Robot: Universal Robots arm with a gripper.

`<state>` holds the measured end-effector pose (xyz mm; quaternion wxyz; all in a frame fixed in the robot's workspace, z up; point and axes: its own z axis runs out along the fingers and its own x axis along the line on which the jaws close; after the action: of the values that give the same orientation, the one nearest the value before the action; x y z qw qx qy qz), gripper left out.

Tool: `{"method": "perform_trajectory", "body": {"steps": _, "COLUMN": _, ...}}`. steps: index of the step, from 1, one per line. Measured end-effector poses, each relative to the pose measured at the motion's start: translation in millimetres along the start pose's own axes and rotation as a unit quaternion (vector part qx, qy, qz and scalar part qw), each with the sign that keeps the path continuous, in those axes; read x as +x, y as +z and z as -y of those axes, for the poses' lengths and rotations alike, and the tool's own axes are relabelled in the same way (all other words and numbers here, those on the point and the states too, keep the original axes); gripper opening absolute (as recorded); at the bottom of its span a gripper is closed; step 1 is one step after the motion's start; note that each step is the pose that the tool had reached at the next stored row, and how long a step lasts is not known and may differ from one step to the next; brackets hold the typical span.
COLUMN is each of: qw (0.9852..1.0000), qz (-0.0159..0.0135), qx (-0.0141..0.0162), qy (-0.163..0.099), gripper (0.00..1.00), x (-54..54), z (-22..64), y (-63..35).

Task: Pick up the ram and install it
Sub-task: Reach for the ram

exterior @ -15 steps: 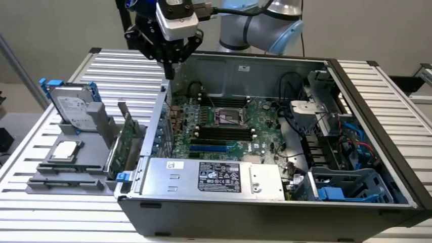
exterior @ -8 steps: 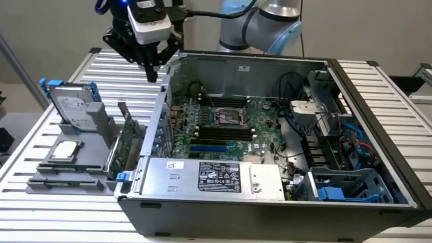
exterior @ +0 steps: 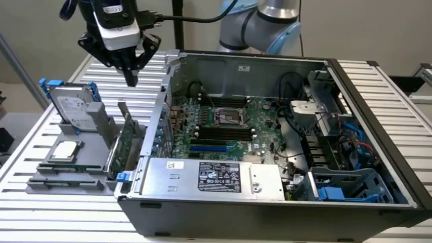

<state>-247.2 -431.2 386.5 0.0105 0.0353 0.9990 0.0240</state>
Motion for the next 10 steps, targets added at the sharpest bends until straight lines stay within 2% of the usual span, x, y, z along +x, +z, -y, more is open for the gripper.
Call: {"method": "perform_trajectory", "body": {"steps": 10, "qw": 1.0000, "qz": 0.0000, "qx": 0.0002, "qy": 0.000, "gripper": 0.00, "x": 39.7, "z": 13.4, "y": 5.9}}
